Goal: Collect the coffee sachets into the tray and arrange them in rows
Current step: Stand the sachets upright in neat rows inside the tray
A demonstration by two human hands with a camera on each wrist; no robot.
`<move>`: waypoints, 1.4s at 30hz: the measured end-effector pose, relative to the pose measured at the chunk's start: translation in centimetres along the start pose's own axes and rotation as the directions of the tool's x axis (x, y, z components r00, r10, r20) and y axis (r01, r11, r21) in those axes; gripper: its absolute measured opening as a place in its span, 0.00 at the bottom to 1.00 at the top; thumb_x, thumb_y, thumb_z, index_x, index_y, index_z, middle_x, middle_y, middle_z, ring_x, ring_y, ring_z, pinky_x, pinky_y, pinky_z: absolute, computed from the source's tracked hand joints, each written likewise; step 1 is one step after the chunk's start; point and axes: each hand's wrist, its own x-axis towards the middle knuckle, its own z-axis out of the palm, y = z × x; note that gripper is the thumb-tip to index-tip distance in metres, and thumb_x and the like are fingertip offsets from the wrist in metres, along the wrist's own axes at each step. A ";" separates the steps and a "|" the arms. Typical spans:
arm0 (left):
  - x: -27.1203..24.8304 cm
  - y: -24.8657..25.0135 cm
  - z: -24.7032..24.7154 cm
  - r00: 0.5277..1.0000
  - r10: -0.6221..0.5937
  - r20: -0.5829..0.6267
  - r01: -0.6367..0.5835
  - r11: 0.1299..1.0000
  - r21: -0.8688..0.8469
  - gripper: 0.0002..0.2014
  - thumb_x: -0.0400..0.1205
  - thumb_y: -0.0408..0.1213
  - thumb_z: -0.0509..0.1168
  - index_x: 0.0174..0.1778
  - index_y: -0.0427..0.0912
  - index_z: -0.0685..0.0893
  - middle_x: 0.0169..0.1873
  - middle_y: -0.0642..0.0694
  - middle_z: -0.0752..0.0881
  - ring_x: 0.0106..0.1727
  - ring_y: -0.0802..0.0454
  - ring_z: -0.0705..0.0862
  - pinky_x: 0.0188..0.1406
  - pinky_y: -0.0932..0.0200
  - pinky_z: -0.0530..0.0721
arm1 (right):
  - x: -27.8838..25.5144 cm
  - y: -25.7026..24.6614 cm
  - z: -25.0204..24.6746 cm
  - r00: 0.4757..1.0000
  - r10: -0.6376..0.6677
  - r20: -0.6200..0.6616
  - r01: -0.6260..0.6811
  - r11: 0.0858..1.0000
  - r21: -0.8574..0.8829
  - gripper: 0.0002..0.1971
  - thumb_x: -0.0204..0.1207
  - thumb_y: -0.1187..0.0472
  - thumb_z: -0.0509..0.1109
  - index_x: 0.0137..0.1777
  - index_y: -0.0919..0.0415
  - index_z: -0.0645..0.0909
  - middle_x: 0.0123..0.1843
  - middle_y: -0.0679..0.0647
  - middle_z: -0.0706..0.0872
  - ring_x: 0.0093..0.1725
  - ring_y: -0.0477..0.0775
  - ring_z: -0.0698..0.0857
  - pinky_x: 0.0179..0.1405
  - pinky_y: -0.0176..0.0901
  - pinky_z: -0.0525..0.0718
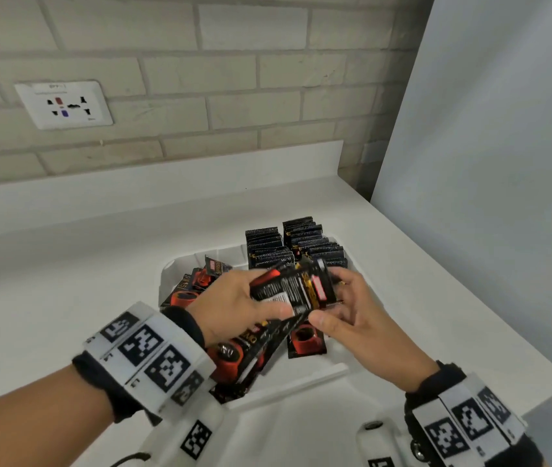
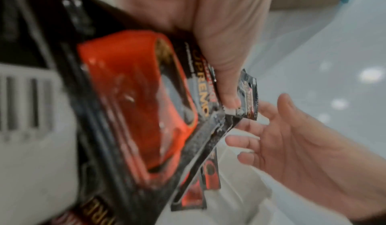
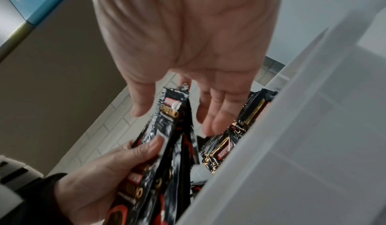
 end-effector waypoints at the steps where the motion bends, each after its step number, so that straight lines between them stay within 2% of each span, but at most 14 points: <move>1: 0.0 0.3 -0.4 0.997 -0.009 -0.072 0.005 0.999 -0.051 0.07 0.72 0.38 0.74 0.42 0.52 0.84 0.28 0.52 0.88 0.29 0.57 0.86 0.29 0.67 0.83 | 0.0 -0.1 0.1 1.000 -0.012 -0.029 0.012 1.000 0.004 0.27 0.62 0.49 0.68 0.60 0.39 0.63 0.60 0.49 0.78 0.53 0.42 0.84 0.50 0.36 0.84; 5: 0.2 1.4 -1.9 0.941 -0.072 -0.330 -0.048 0.939 -0.341 0.07 0.72 0.33 0.73 0.45 0.43 0.85 0.27 0.50 0.89 0.26 0.56 0.87 0.26 0.64 0.85 | 0.2 -0.3 0.5 0.993 -0.016 -0.116 0.022 0.999 0.046 0.28 0.59 0.45 0.67 0.60 0.38 0.64 0.61 0.46 0.76 0.58 0.41 0.80 0.56 0.35 0.82; 10: 0.1 1.9 -3.6 0.844 -0.205 -0.495 -0.173 0.771 -0.613 0.05 0.73 0.34 0.71 0.43 0.43 0.84 0.28 0.48 0.90 0.28 0.53 0.88 0.25 0.59 0.87 | 0.2 0.1 1.9 0.999 0.008 -0.050 -0.005 0.998 0.066 0.27 0.62 0.43 0.68 0.61 0.38 0.63 0.62 0.45 0.77 0.59 0.38 0.80 0.53 0.28 0.81; 12: -0.2 1.9 -3.9 0.821 -0.239 -0.519 -0.212 0.715 -0.666 0.08 0.71 0.37 0.71 0.45 0.42 0.84 0.31 0.47 0.90 0.30 0.51 0.89 0.30 0.56 0.89 | 0.3 0.6 2.5 1.000 0.010 -0.008 -0.009 0.998 0.069 0.25 0.69 0.43 0.70 0.62 0.36 0.62 0.62 0.44 0.76 0.58 0.37 0.81 0.53 0.30 0.81; 17: -2.1 1.6 -3.3 0.797 -0.309 -0.519 -0.291 0.557 -0.778 0.14 0.71 0.38 0.68 0.52 0.40 0.83 0.33 0.45 0.91 0.31 0.51 0.89 0.26 0.57 0.86 | 0.3 0.4 3.3 0.997 0.022 0.079 -0.023 0.999 0.022 0.30 0.66 0.50 0.72 0.64 0.35 0.61 0.65 0.42 0.73 0.58 0.35 0.80 0.53 0.31 0.81; 19: -3.3 1.1 -3.0 0.795 -0.311 -0.521 -0.326 0.505 -0.799 0.16 0.69 0.39 0.67 0.52 0.42 0.83 0.36 0.44 0.91 0.33 0.50 0.90 0.26 0.56 0.87 | 0.5 0.0 2.3 0.999 -0.005 0.045 0.007 0.999 -0.047 0.23 0.73 0.58 0.72 0.62 0.38 0.67 0.63 0.41 0.77 0.55 0.36 0.81 0.55 0.35 0.82; 22: -5.2 0.2 -2.9 0.778 -0.306 -0.549 -0.363 0.494 -0.790 0.18 0.71 0.41 0.66 0.57 0.43 0.83 0.41 0.45 0.92 0.37 0.50 0.91 0.28 0.54 0.88 | 0.6 -0.8 -0.4 0.998 -0.047 -0.031 0.041 0.983 -0.181 0.15 0.77 0.66 0.66 0.54 0.43 0.79 0.52 0.40 0.86 0.47 0.35 0.83 0.49 0.31 0.82; 25: -6.8 -0.4 -2.7 0.765 -0.326 -0.555 -0.359 0.500 -0.788 0.22 0.70 0.44 0.66 0.60 0.42 0.82 0.45 0.44 0.91 0.41 0.50 0.91 0.33 0.51 0.89 | 0.0 -1.2 -1.9 0.995 -0.059 -0.086 0.043 0.983 -0.176 0.11 0.75 0.63 0.69 0.47 0.43 0.86 0.45 0.48 0.89 0.41 0.46 0.84 0.42 0.29 0.82; 27: -7.1 -0.5 -2.3 0.759 -0.337 -0.557 -0.373 0.477 -0.796 0.21 0.70 0.45 0.65 0.59 0.43 0.83 0.47 0.43 0.91 0.41 0.50 0.91 0.32 0.51 0.89 | -0.6 -1.0 -1.5 0.997 -0.046 -0.059 0.037 0.989 -0.144 0.09 0.72 0.57 0.71 0.48 0.39 0.85 0.44 0.47 0.88 0.40 0.43 0.85 0.42 0.29 0.81; 29: -6.9 -0.4 -1.4 0.754 -0.351 -0.555 -0.389 0.442 -0.808 0.21 0.70 0.44 0.66 0.59 0.42 0.83 0.45 0.42 0.91 0.39 0.49 0.91 0.29 0.52 0.88 | -1.2 -0.9 -0.2 0.999 -0.026 0.026 0.027 0.998 -0.052 0.15 0.65 0.45 0.77 0.51 0.34 0.81 0.47 0.42 0.86 0.44 0.40 0.84 0.45 0.31 0.82; 31: -6.1 -0.1 -0.3 0.755 -0.370 -0.541 -0.390 0.409 -0.825 0.23 0.69 0.42 0.67 0.61 0.40 0.82 0.43 0.41 0.91 0.37 0.48 0.91 0.29 0.52 0.88 | -1.1 -0.5 1.2 0.993 -0.006 0.117 0.002 0.999 0.037 0.32 0.51 0.39 0.80 0.58 0.29 0.75 0.54 0.37 0.81 0.53 0.39 0.83 0.50 0.35 0.83; 35: -3.9 1.1 1.6 0.728 -0.410 -0.549 -0.423 0.362 -0.831 0.23 0.70 0.40 0.68 0.61 0.39 0.82 0.50 0.36 0.89 0.42 0.42 0.90 0.38 0.45 0.89 | -0.4 -1.0 3.4 0.982 0.050 0.184 -0.093 0.968 0.234 0.48 0.46 0.47 0.84 0.66 0.29 0.62 0.67 0.37 0.73 0.61 0.40 0.82 0.50 0.40 0.85; 39: -2.3 2.7 2.3 0.665 -0.421 -0.617 -0.520 0.332 -0.787 0.23 0.71 0.39 0.69 0.63 0.39 0.81 0.52 0.35 0.88 0.46 0.38 0.89 0.40 0.44 0.89 | 0.4 -1.4 4.7 0.971 0.106 0.215 -0.223 0.724 0.652 0.55 0.34 0.57 0.90 0.64 0.31 0.70 0.61 0.51 0.85 0.56 0.61 0.87 0.43 0.59 0.87; 42: -1.6 3.5 3.1 0.653 -0.432 -0.622 -0.531 0.324 -0.783 0.16 0.73 0.35 0.69 0.57 0.38 0.83 0.48 0.34 0.89 0.43 0.38 0.90 0.38 0.45 0.89 | 1.1 -1.9 5.2 0.980 0.065 0.187 -0.189 0.581 0.792 0.51 0.31 0.64 0.91 0.61 0.44 0.78 0.58 0.63 0.87 0.53 0.68 0.87 0.38 0.60 0.87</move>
